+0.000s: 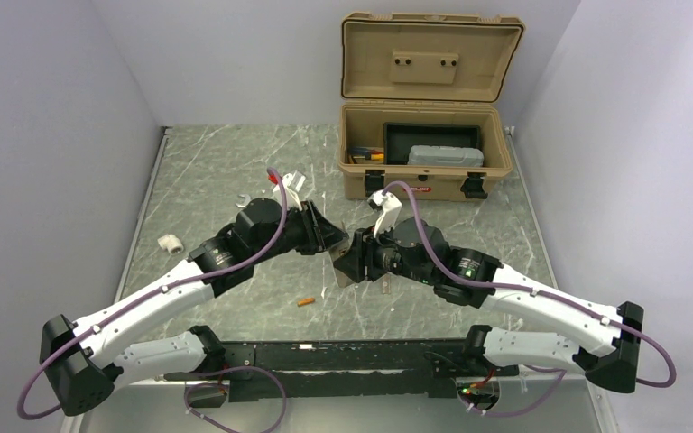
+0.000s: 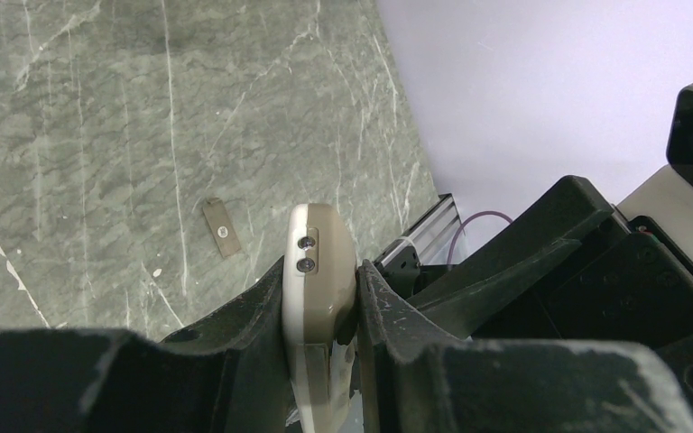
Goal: Load the batteries into the remote control
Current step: Load the battery into the remote control.
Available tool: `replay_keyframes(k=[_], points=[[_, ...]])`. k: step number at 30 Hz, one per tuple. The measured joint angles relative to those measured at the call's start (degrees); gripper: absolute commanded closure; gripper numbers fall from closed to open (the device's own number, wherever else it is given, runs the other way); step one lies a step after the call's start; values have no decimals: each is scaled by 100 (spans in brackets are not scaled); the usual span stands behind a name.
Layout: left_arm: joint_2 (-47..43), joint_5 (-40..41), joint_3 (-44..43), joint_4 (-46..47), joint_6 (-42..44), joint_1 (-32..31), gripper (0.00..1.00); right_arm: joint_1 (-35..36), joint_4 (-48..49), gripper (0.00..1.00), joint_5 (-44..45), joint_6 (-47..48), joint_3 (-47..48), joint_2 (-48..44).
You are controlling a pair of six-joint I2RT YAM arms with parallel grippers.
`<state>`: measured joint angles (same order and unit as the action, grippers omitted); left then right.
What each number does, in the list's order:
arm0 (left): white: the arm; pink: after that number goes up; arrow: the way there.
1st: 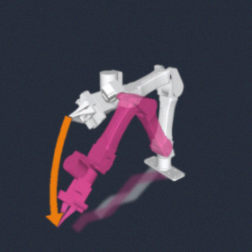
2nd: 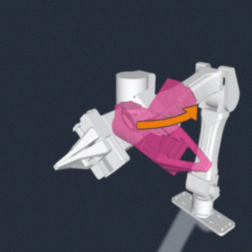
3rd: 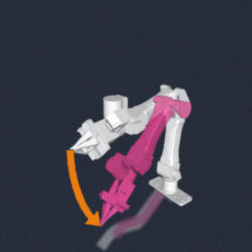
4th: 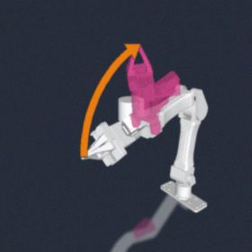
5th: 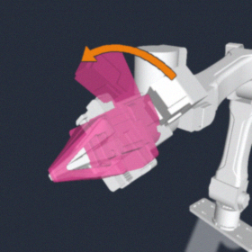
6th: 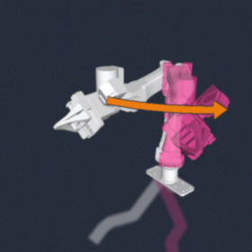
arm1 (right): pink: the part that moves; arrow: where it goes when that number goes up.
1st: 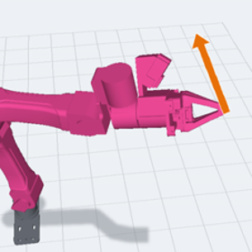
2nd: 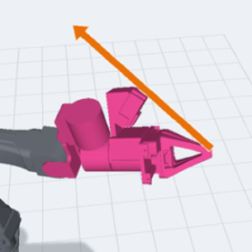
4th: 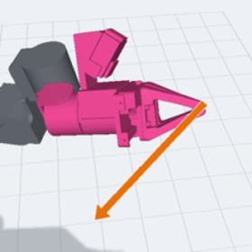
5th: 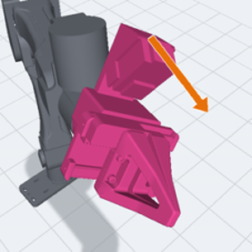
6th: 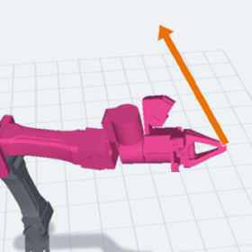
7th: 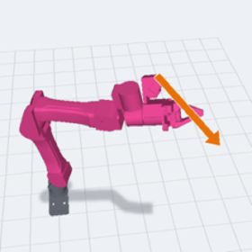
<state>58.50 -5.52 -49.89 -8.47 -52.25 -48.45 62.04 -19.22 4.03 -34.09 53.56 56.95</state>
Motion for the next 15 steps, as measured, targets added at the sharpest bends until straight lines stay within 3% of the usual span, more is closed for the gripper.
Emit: replay_keyframes(k=[15], points=[[26, 42, 0, -70, 28, 13, 100, 42, -151, 80, 79, 57, 125, 291]])
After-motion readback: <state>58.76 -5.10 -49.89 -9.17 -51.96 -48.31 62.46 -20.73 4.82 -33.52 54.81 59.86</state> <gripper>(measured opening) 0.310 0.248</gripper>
